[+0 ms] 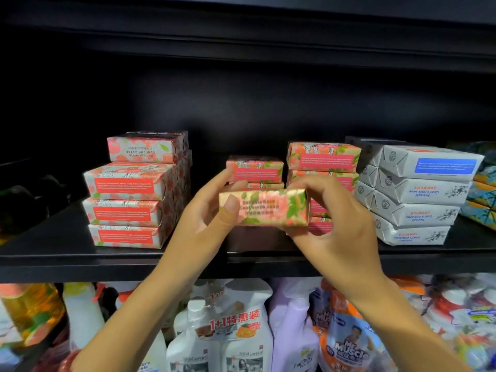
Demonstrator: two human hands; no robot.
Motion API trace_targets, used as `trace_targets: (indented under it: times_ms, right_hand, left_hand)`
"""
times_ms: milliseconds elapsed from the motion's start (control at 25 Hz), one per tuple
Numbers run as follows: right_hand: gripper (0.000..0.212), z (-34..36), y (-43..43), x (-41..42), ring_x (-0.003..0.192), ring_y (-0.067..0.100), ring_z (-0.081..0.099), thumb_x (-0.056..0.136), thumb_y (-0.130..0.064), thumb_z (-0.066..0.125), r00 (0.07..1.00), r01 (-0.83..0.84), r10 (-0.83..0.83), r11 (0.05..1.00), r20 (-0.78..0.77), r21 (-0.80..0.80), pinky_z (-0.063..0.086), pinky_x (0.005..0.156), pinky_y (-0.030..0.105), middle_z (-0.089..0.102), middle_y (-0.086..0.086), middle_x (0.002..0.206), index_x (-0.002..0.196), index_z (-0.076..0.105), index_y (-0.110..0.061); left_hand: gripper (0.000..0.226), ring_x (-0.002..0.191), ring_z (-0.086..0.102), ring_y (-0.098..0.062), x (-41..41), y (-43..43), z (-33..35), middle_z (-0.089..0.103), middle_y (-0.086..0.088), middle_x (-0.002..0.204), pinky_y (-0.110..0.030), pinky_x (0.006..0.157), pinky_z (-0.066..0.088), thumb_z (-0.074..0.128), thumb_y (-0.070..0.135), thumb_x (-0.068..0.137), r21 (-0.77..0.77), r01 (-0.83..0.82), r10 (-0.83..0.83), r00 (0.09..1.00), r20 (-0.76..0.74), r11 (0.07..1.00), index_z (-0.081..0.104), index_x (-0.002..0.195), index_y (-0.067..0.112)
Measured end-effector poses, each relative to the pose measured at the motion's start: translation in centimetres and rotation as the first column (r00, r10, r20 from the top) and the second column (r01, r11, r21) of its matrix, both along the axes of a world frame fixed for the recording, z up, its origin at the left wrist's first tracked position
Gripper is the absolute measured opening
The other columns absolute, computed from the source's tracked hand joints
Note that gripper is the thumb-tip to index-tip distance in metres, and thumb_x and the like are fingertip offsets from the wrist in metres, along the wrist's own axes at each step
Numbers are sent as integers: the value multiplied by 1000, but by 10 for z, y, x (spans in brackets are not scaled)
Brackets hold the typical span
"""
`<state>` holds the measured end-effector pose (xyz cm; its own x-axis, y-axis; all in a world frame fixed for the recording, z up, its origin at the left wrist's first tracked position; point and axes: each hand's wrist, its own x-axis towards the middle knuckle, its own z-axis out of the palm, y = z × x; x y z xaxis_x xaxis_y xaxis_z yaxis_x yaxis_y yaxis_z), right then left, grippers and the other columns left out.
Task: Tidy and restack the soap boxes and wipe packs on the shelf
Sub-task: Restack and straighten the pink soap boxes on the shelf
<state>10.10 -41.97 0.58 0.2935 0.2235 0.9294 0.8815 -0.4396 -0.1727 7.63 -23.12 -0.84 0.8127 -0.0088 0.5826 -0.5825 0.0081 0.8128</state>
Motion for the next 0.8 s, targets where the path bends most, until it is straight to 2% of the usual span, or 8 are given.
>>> trace_targets:
  times_ms: [160,240,360,480,560,640,720,800]
  right_hand:
    - [64,-11,0,4,111,10,54,56,17,73,995,-15,17,1000,100,-26,45,92,20,56,-4,111,104,46,-16]
    - [61,-11,-2,6,113,9,52,60,7,75,999,-12,14,999,40,-50,46,91,24,56,-5,114,107,47,-18]
    - [77,-6,-10,6,118,-1,45,65,-33,83,971,-50,13,988,-240,-149,42,93,19,50,-13,128,131,42,-29]
    - [107,1,-18,6,123,-14,36,52,-60,76,813,-242,74,945,-578,-218,32,97,6,39,-34,135,139,14,-50]
    - [89,4,-20,8,113,-19,43,55,-63,72,762,-318,166,938,-626,-139,36,89,3,47,-44,120,129,25,-53]
    - [74,8,-21,11,107,-15,51,57,-59,68,762,-296,196,953,-617,-63,42,88,8,56,-33,114,124,39,-46]
    - [65,10,-20,12,105,-8,54,58,-51,71,811,-240,177,970,-557,-40,43,88,13,59,-21,114,119,52,-40]
    - [53,7,-19,9,102,-3,55,63,-38,79,891,-184,155,983,-426,-26,41,84,9,58,-16,109,113,60,-35]
  left_hand:
    - [68,102,67,-17,-1,2,1,70,1,110,-25,78,54,84,52,52,80,82,-77,995,-61,993,65,113,30]
    - [54,94,69,-13,-4,1,0,72,4,102,-18,72,53,84,38,51,117,24,-23,1000,-11,993,68,103,29]
    - [59,95,68,-11,-6,0,-3,70,6,102,-16,72,52,84,30,52,120,-54,44,996,79,991,61,105,21]
    - [67,105,63,-10,-7,-1,-3,64,10,110,-17,81,51,86,26,54,209,-106,68,981,180,972,54,113,18]
    - [69,111,60,-13,-6,-3,-5,60,10,115,-21,86,51,86,24,56,252,-94,41,978,207,963,52,116,20]
    - [68,119,55,-17,-5,-6,-8,55,8,121,-31,92,50,85,26,59,285,-110,39,969,244,952,51,119,23]
    - [71,127,46,-21,-3,-8,-11,48,6,130,-41,99,47,83,29,63,330,-186,78,946,315,926,48,124,27]
    - [86,131,44,-20,-4,-7,-11,43,4,138,-37,99,47,84,36,62,293,-145,66,962,265,945,39,135,34]
